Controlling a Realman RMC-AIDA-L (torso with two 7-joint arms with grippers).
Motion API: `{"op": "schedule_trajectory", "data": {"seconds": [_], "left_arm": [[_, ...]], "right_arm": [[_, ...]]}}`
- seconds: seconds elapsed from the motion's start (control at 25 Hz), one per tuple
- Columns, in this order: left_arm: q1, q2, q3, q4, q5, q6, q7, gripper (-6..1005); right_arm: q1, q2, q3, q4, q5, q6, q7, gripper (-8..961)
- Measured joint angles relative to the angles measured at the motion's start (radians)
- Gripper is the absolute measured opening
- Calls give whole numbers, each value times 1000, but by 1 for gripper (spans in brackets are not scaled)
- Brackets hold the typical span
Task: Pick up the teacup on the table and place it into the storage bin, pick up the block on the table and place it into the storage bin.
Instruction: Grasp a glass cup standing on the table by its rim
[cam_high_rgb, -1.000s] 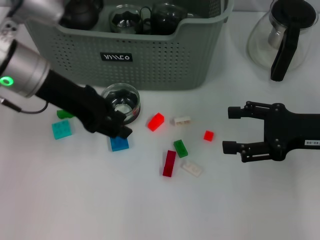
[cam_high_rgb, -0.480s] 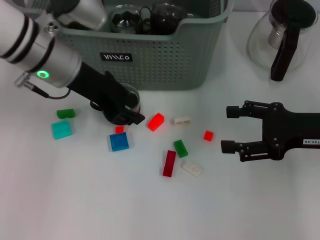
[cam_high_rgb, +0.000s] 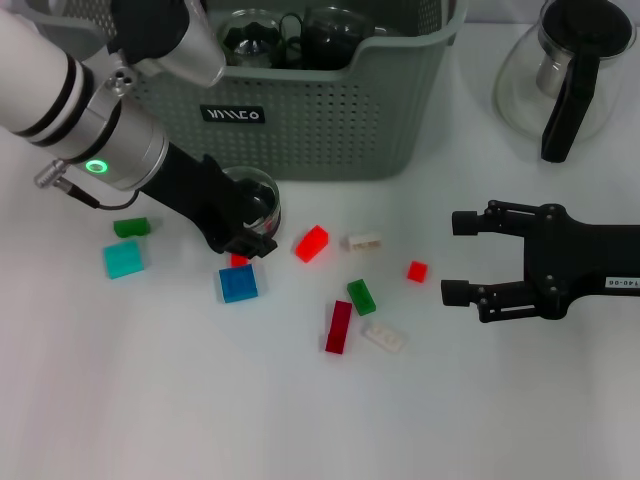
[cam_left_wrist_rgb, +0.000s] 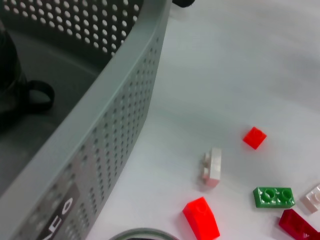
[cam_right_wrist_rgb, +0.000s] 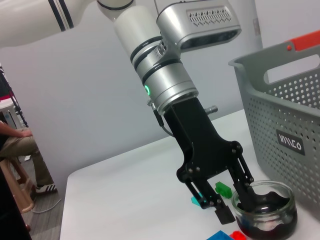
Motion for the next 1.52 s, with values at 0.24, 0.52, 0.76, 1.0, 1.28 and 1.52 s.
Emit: {"op": "schedule_trajectory", "data": {"seconds": [0.24,0.52,0.76,1.0,1.28,1.52], "left_arm": [[6,-1,1,-3,8,19,-1,449],[9,5,-2,-4,21,109,-2,449],[16,6,1,-4,34,190,-9,449],[19,-9,2,-3,40,155,-8,449],[23,-18,71,-20,46,92,-12,449],[21,-17,113,-45,48,62,-36,398]], "right_arm": [[0,0,0,0,0,0,0,956],[-1,0,-1,1,0,0,0,956],[-1,0,-2,2,0,-1,0,956],[0,0,-2,2,0,-1,2,956],[0,1,-2,2,0,0,2,956],[0,1,-2,2,0,0,3,956]]}}
